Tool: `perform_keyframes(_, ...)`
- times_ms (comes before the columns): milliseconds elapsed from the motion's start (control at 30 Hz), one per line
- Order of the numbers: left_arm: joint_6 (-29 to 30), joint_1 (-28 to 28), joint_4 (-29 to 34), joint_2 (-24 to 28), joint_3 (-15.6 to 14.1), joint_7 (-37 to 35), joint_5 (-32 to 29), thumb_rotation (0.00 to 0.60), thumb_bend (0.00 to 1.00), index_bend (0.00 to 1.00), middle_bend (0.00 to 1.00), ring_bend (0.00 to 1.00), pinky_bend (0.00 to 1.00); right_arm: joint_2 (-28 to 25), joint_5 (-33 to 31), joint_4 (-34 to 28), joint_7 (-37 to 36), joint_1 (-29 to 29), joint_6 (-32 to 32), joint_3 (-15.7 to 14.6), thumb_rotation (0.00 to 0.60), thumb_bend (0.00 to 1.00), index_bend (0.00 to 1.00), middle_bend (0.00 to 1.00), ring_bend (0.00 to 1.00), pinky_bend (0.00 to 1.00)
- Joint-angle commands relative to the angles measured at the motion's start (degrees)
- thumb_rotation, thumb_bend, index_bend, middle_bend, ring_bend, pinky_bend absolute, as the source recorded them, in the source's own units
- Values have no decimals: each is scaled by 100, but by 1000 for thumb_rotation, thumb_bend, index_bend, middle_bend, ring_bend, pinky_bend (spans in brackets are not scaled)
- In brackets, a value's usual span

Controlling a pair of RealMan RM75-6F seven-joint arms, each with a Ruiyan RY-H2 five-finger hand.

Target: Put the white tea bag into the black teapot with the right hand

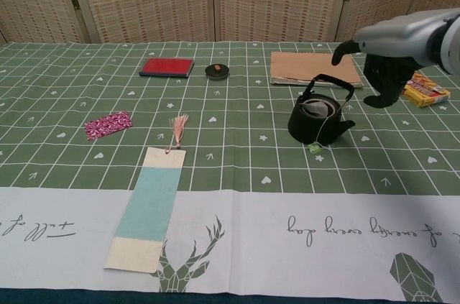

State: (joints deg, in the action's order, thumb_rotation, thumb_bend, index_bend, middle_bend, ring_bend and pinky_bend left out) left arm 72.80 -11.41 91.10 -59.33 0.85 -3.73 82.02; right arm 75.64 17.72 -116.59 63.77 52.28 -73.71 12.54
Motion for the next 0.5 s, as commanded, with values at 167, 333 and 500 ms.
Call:
perform_keyframes(167,-134,-29,-1,65,5,-136,-84,600,378,0,106,185,149,-351,-2585,-65,309,810,304,702,600,423,156,875,696,570)
perform_keyframes(333,-123,-22,-1,106,3,-244,-56,600,378,0,106,184,158,-332,-3214,193,416,1093,411,736,600,423,157,917,745,599)
perform_keyframes(500,-152,-34,-18,124,-1,-314,-44,600,378,4,106,184,161,-251,-3312,470,374,1211,634,685,600,423,156,918,744,599)
